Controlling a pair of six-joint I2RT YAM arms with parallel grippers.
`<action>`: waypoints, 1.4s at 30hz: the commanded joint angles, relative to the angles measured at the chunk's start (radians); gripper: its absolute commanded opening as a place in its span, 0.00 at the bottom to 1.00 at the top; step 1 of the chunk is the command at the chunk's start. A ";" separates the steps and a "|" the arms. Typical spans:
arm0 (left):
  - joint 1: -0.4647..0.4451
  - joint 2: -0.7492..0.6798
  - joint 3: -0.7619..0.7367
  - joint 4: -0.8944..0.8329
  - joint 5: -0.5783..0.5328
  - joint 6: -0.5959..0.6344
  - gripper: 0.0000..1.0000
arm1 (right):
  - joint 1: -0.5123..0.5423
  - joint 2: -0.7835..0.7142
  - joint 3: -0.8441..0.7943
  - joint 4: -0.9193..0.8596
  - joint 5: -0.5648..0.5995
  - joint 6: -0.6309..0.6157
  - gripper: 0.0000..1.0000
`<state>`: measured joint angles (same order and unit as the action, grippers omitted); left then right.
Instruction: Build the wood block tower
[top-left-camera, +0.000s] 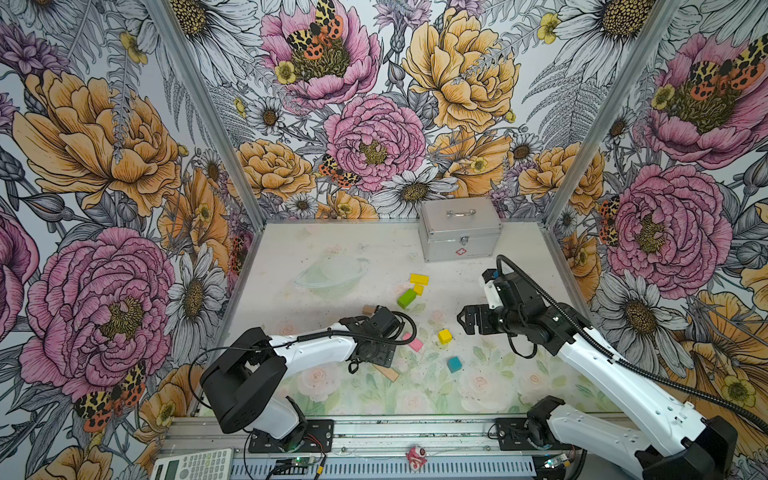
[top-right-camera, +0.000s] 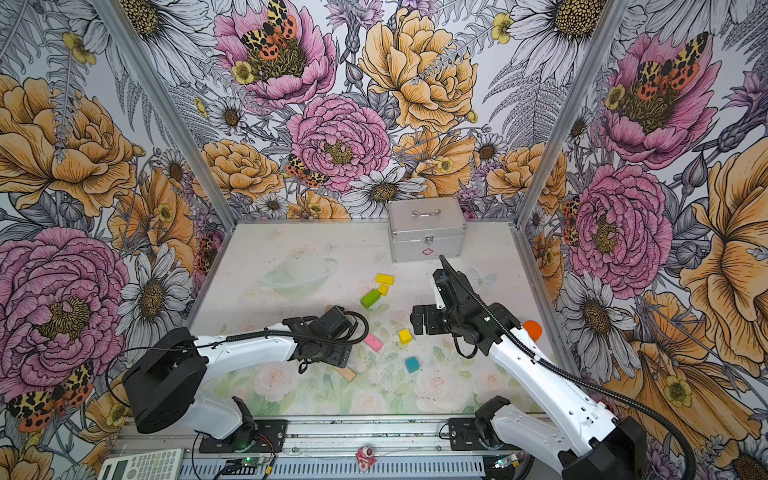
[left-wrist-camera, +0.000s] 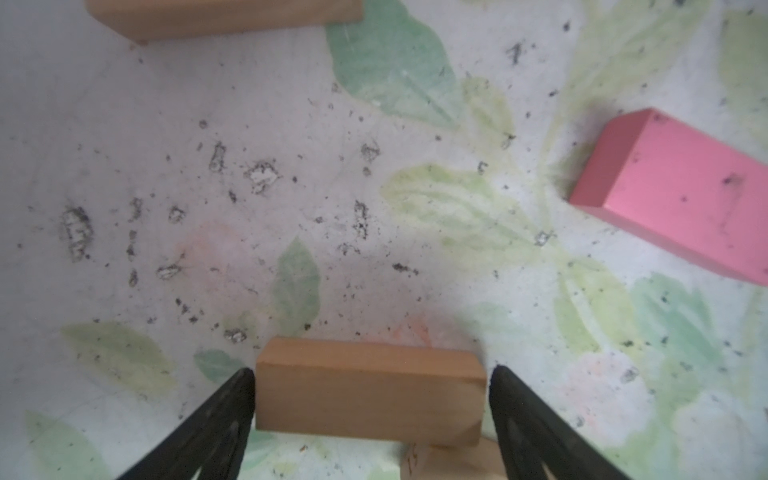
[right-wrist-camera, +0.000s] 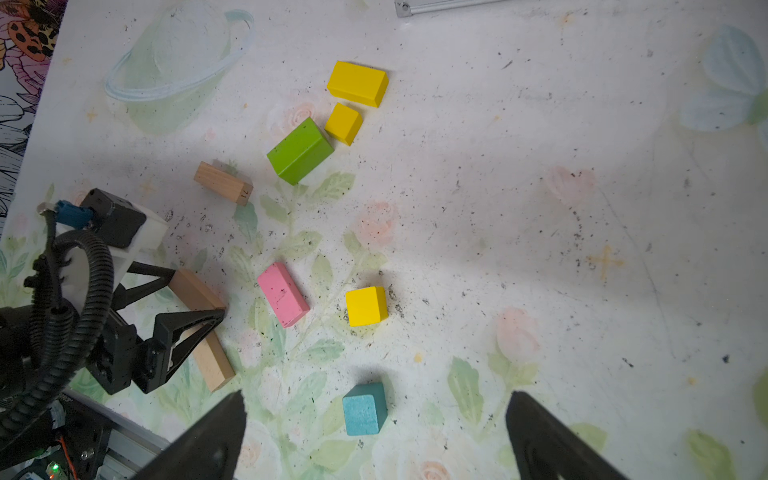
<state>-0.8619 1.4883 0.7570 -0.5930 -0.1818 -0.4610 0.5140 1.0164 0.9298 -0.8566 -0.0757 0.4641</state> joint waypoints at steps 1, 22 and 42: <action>-0.008 -0.014 -0.012 0.023 0.021 0.002 0.90 | 0.009 0.004 0.000 0.005 0.011 0.013 1.00; -0.020 -0.018 -0.016 0.022 0.001 -0.008 0.91 | 0.014 -0.005 -0.009 0.005 0.008 0.024 1.00; -0.001 0.000 0.034 -0.005 -0.003 0.031 0.91 | 0.014 -0.012 -0.011 0.004 0.009 0.021 1.00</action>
<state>-0.8726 1.4868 0.7631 -0.5980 -0.1822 -0.4549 0.5205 1.0157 0.9188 -0.8566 -0.0761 0.4789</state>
